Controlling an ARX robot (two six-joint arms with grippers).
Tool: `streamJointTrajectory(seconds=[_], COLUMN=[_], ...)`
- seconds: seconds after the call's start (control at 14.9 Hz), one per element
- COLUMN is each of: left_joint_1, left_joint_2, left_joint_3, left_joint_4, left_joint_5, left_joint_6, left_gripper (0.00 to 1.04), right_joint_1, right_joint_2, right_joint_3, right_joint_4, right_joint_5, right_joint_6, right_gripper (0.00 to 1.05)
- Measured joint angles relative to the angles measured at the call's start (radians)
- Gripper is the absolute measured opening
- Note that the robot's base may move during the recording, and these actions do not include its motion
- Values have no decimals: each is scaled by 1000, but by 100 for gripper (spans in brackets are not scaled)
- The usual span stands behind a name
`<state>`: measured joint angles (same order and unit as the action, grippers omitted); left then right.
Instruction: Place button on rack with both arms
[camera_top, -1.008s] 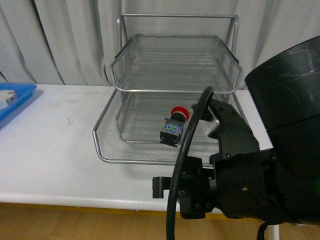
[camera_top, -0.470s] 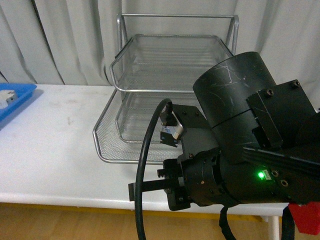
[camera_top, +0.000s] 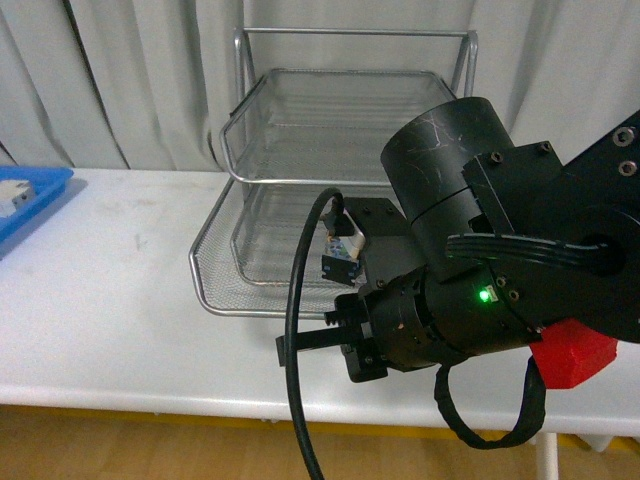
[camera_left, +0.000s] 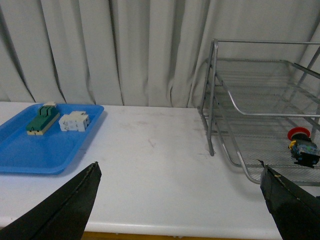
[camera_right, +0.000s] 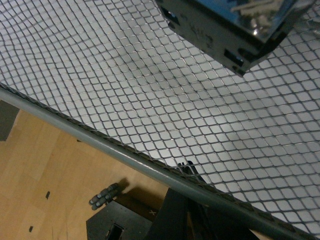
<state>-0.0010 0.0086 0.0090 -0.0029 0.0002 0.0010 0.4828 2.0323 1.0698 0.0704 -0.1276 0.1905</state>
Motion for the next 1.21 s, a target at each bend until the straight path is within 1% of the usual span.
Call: streamJointTrajectory(seconds=[0.2,0.27,0.4,0.54,0.67,0.94,1.21], left_joint_1=[0,0,0,0,0,0,0], left_joint_2=[0,0,0,0,0,0,0], left_joint_3=[0,0,0,0,0,0,0], left_joint_4=[0,0,0,0,0,0,0], left_joint_5=[0,0,-1,0,0,0,0], left_joint_6=[0,0,0,0,0,0,0], left_gripper=[98,98,98,98,98,98,98], right_joint_1=[-20,-29,-54,-72,-79,-53,-45], right_joint_2=[50,67,119,156,157,92,-74], right_joint_3=[116,161,260,321,345,240,34], right_joint_4=[-23,-27,-84,-107,-101,-46,15], right_joint_5=[31,55,98,132,132,123,68], right_joint_6=[-37,-60,-99,-113,-113,-109,-85], right_gripper=[2,2,2,2,2,2,2])
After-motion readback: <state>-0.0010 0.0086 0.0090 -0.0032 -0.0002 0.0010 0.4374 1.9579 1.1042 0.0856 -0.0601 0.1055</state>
